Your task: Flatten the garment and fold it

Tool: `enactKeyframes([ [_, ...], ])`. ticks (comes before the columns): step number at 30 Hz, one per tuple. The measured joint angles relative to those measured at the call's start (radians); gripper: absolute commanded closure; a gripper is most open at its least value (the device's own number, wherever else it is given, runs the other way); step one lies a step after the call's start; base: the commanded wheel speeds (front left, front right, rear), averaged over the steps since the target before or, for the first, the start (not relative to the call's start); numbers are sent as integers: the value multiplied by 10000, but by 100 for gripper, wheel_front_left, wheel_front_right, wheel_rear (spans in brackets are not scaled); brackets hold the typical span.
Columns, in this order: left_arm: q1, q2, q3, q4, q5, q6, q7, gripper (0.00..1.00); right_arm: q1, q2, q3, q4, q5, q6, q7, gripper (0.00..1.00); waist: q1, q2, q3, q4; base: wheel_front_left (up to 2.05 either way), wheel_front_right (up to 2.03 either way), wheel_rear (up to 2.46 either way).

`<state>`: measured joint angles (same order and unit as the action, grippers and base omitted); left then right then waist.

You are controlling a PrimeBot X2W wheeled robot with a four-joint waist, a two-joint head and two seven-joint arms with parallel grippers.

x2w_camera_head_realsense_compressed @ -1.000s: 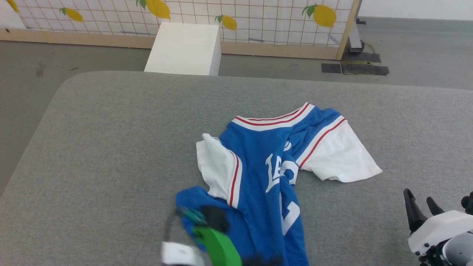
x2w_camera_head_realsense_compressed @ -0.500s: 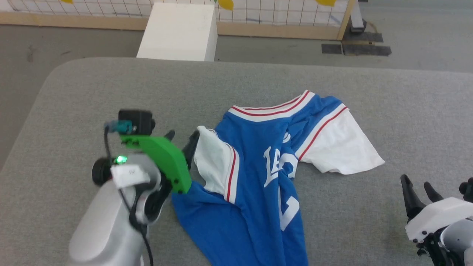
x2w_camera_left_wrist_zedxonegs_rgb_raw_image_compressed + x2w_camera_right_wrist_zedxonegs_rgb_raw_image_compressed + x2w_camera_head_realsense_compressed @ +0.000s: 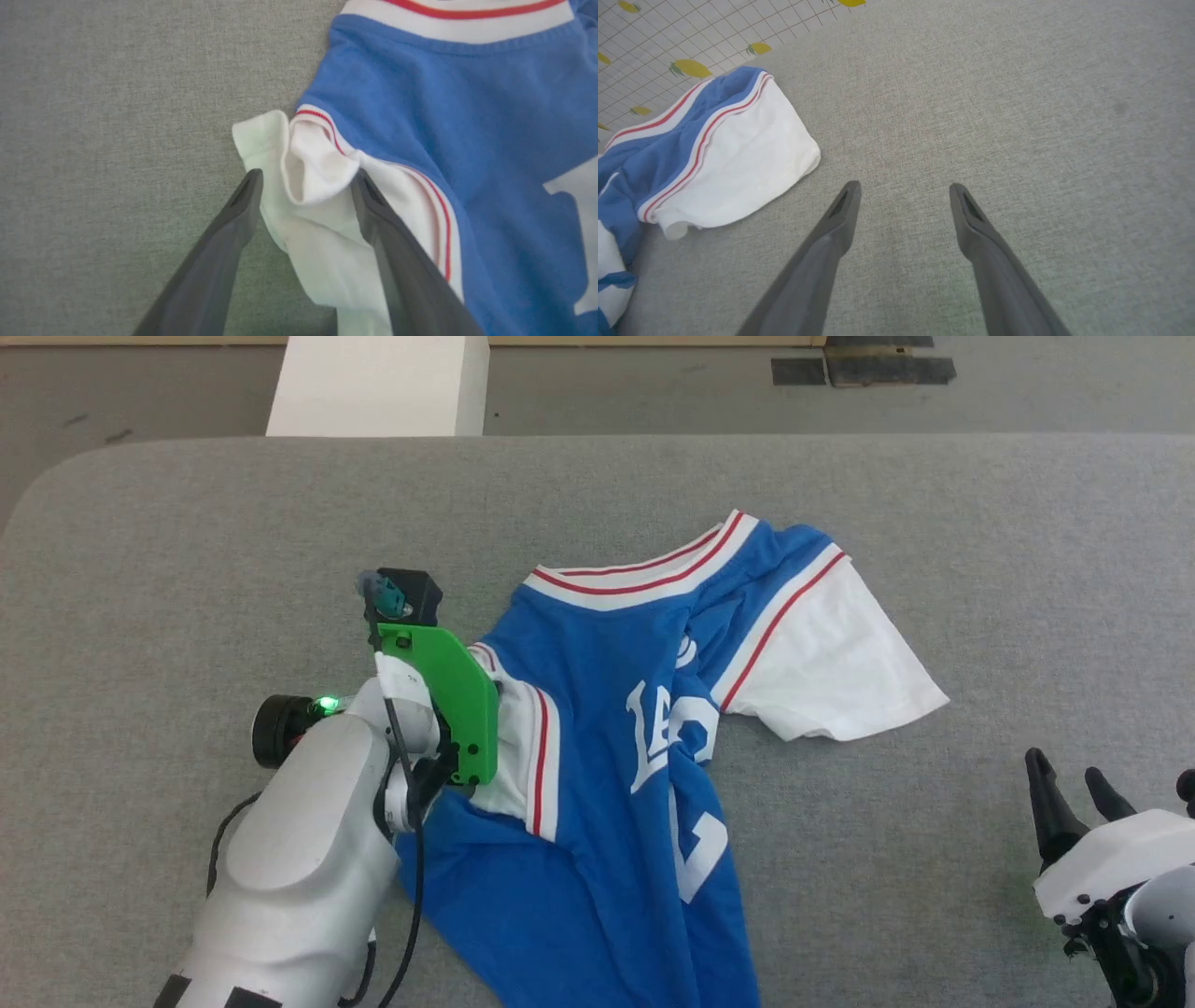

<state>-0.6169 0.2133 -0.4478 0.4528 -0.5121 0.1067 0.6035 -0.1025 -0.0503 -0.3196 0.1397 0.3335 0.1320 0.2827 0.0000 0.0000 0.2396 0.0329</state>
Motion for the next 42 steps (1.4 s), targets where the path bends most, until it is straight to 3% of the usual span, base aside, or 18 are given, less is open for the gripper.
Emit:
enactKeyframes([
  [3, 0, -67, 94, 251, -128, -21, -309, 0, -5, -2, -23, -25, 0, 0, 0, 0, 0, 0, 157, -60, 0, 0, 0],
  [4, -2, -107, 113, 320, -174, -73, -460, 58, -8, 0, -27, -27, -2, 0, 0, 0, 0, 0, 201, -68, 0, 0, 0],
  [5, -3, -144, 113, 384, -176, -132, -562, 100, -10, 0, -31, -27, -2, 0, 0, 0, 0, 0, 228, -68, 0, 0, 0],
  [11, 5, -336, 322, 610, -387, -364, -1377, 100, -38, 0, 94, -132, -159, 0, 35, 0, 0, 0, 215, 38, 0, 0, 0],
  [16, 202, -353, 802, -12, -777, -360, -2339, 100, -392, -77, 759, -731, -533, 0, 368, 0, 0, 0, 98, 125, 0, 0, 0],
  [22, 1234, -182, 602, -978, -671, -341, -2644, 100, -1783, -1114, 2508, -880, -1530, 0, 1916, 0, 0, 0, 214, 228, 0, 0, 0],
  [31, 1662, -305, 431, -1965, -652, 2, -2719, 100, -4182, -2130, 4456, 1361, -2847, 2, 3850, 0, 1, 0, 676, 549, 0, 0, 0],
  [40, 1663, -307, 286, -2165, -554, 92, -2723, 100, -4963, -2197, 5210, 2880, -2585, -4, 4311, 0, 0, 0, 1083, 810, 0, 0, 0],
  [41, 1663, -309, 282, -2178, -554, 92, -2729, 100, -5040, -2215, 5279, 2959, -2424, -8, 4408, 53, 0, 0, 1105, 818, 0, 0, 0],
  [42, 1663, -307, 282, -2186, -554, 92, -2798, 100, -5111, -2238, 5298, 2984, -2192, -13, 4401, 78, 0, 0, 1118, 813, 0, 0, 0],
])
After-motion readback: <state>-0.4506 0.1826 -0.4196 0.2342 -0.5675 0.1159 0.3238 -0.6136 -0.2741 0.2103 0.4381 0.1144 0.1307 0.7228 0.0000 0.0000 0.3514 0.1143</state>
